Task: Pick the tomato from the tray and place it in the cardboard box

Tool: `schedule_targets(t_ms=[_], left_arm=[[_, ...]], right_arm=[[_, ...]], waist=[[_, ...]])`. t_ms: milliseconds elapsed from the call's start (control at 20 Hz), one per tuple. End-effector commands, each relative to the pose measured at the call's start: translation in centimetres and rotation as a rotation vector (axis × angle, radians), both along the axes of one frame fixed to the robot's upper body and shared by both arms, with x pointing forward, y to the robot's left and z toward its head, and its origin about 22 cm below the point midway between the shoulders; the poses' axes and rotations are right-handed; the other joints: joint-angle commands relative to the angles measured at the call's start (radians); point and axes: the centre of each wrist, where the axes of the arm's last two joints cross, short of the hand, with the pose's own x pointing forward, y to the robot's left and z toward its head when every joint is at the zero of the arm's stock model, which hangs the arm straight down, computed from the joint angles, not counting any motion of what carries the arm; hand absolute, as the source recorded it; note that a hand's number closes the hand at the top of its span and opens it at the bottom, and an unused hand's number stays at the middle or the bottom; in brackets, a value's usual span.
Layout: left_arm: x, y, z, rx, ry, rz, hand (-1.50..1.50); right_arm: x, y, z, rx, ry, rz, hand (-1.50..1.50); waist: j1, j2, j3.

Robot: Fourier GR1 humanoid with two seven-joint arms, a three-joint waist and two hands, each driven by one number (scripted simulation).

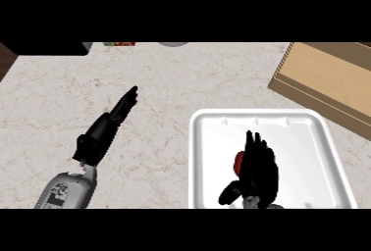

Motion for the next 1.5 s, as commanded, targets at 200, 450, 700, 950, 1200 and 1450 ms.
schedule_targets(t_ms=[200,450,700,950,1200,1450], left_arm=[[0.2,0.1,0.5,0.000,0.007,0.002,0.00],[0.3,-0.1,0.6,0.015,0.003,0.006,0.00],[-0.3,0.1,-0.5,0.001,-0.005,-0.005,0.00],[-0.2,-0.7,-0.1,0.003,0.005,-0.004,0.00],[0.4,0.1,1.1,-0.004,0.002,-0.001,0.00],[0.3,1.0,0.0,0.014,0.016,0.003,0.00]], right_arm=[[-0.8,0.5,-2.8,-0.046,0.083,-0.008,1.50],[-0.8,-0.7,-2.7,-0.108,0.008,0.014,1.50],[7.5,-11.2,3.3,-0.097,-0.062,0.148,1.50],[10.9,-15.7,4.1,-0.199,-0.158,0.172,1.50],[10.8,-15.2,5.7,-0.318,-0.292,0.151,1.50],[8.8,-12.4,11.6,-0.286,-0.407,0.180,1.50]], waist=[[0.001,0.007,0.005],[-0.002,0.007,0.005],[0.011,0.013,0.005],[0.013,0.011,0.005],[0.002,0.007,0.005],[-0.008,0.003,0.004]])
